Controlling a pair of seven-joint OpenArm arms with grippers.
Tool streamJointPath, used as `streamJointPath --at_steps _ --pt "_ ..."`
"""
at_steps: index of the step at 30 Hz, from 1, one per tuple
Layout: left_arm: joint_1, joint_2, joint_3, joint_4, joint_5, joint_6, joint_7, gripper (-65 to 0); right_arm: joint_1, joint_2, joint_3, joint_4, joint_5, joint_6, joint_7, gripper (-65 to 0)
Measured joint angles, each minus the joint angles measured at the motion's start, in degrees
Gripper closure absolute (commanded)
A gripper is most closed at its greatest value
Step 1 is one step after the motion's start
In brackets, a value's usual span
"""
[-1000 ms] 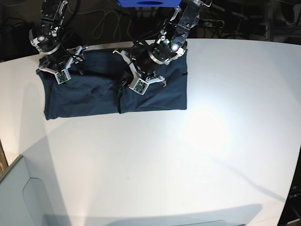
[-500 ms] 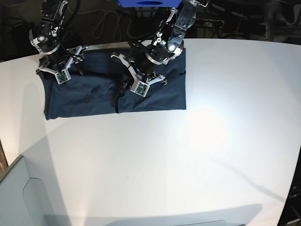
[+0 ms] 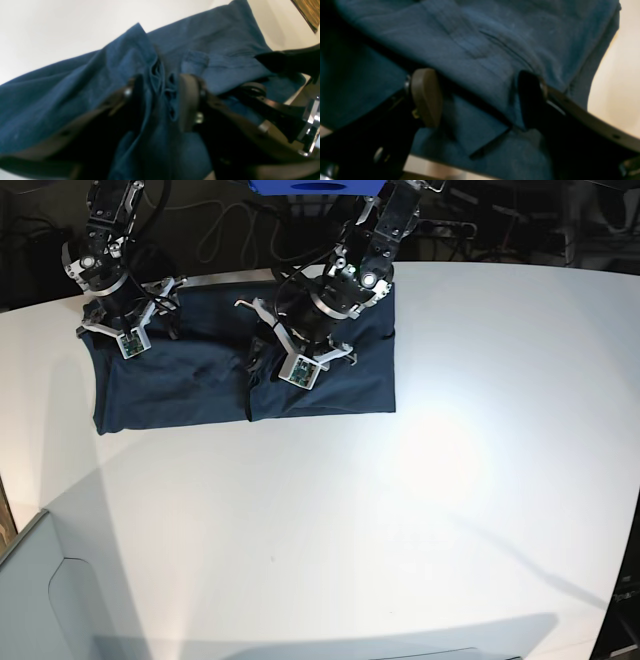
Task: Fold the T-shirt properly
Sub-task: 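Fold the strip end held by the left gripper toward the right gripper, then open the left gripper and lift it off the folded strip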
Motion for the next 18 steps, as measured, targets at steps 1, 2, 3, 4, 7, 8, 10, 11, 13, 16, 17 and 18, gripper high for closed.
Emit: streamJointPath --at_steps 1,2,3,4,7,8,10,11,13,16,17,18 --pt "0.0 0.0 0.0 0.04 -0.17 0.0 0.0 -29.5 0.0 0.0 0.0 0.0 0.0 0.0 -0.02 -44.6" --pt "0.24 -0.11 0.0 0.37 -0.13 0.0 0.04 -29.6 0.0 0.0 0.0 0.02 0.0 0.0 -0.02 -44.6" --pt "0.94 -0.28 0.0 1.33 -0.13 0.02 -0.24 -29.6 0.0 0.0 0.0 0.07 0.0 0.0 -0.02 -44.6" --pt "1.75 -0.63 -0.09 2.82 -0.09 0.13 -0.52 -29.6 0.0 0.0 0.0 0.09 0.0 0.0 -0.04 -44.6" --pt "3.63 -2.84 -0.26 8.11 -0.42 0.04 -0.66 -29.6 0.0 0.02 -0.04 0.11 0.0 0.0 -0.04 -44.6" --pt "4.04 -3.65 -0.39 9.38 -0.35 0.02 -0.61 -29.6 0.0 0.02 -0.04 0.11 -0.02 0.0 -0.04 -44.6" --pt "4.15 -5.77 -0.72 10.4 -0.37 0.11 -0.92 -29.6 0.0 0.02 -0.04 0.11 0.0 0.0 -0.04 -44.6" --pt "4.17 -6.71 -0.92 10.34 -0.37 0.09 -0.79 -29.6 0.02 0.02 -0.04 0.11 0.0 0.0 -0.04 -44.6" --pt "4.66 -7.04 -1.97 9.33 -0.17 0.2 -0.87 -29.6 0.42 -0.02 -0.04 0.11 -0.04 0.0 -0.46 -44.6" --pt "4.68 -7.02 -2.12 6.62 -0.17 0.11 -0.7 -29.6 0.96 -0.02 -0.04 0.11 -0.02 -0.02 -0.24 -44.6" --pt "4.66 -6.86 -2.05 5.84 -0.2 -0.02 -0.55 -29.6 1.01 -0.02 -0.04 0.11 -0.02 0.0 -0.22 -44.7" --pt "4.59 -6.73 -1.84 5.29 -0.17 -0.02 -0.61 -29.6 0.98 -0.02 -0.02 0.11 -0.02 -0.02 -0.22 -44.7"
